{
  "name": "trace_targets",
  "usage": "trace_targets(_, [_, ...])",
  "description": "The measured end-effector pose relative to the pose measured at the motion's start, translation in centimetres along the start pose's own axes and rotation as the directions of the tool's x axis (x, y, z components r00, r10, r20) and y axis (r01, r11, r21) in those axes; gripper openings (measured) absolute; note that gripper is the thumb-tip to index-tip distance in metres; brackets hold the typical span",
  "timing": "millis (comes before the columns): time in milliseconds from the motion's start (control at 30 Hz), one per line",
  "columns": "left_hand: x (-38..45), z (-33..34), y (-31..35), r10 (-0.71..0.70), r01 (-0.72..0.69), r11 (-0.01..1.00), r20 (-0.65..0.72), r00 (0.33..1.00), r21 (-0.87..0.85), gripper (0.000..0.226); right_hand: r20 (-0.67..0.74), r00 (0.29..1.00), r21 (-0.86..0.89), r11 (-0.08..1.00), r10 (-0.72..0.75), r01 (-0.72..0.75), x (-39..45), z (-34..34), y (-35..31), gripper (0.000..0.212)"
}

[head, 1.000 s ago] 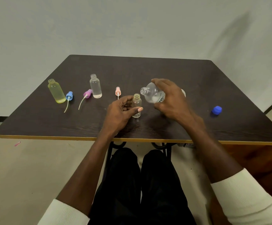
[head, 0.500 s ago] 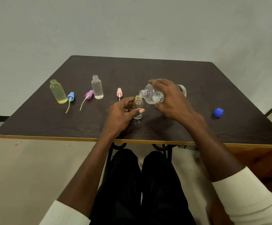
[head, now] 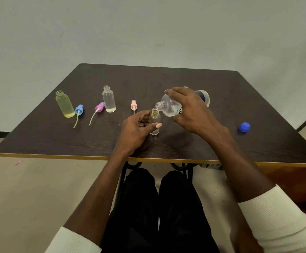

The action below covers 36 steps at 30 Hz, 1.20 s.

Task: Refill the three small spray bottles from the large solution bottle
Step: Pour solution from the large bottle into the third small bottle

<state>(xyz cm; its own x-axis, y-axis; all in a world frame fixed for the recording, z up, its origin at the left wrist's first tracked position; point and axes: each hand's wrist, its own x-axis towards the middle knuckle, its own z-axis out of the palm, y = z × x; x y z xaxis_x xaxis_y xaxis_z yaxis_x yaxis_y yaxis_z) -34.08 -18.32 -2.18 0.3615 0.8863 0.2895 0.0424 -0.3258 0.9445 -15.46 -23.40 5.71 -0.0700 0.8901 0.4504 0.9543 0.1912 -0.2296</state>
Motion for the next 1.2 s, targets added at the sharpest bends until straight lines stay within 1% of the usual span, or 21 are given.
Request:
trace_targets(567, [-0.09,-0.03,0.11,0.000,0.000,1.000,0.008,1.000,-0.010,0.040,-0.007,0.999,-0.040,0.998,-0.040,0.040,0.24,-0.10,-0.08,0.068])
trace_targets(1200, [-0.06,-0.01,0.10,-0.007,0.007,1.000,0.007,1.000,-0.015,0.042,0.024,0.998,-0.074,0.995,-0.058,0.060,0.51,-0.73,-0.47,0.069])
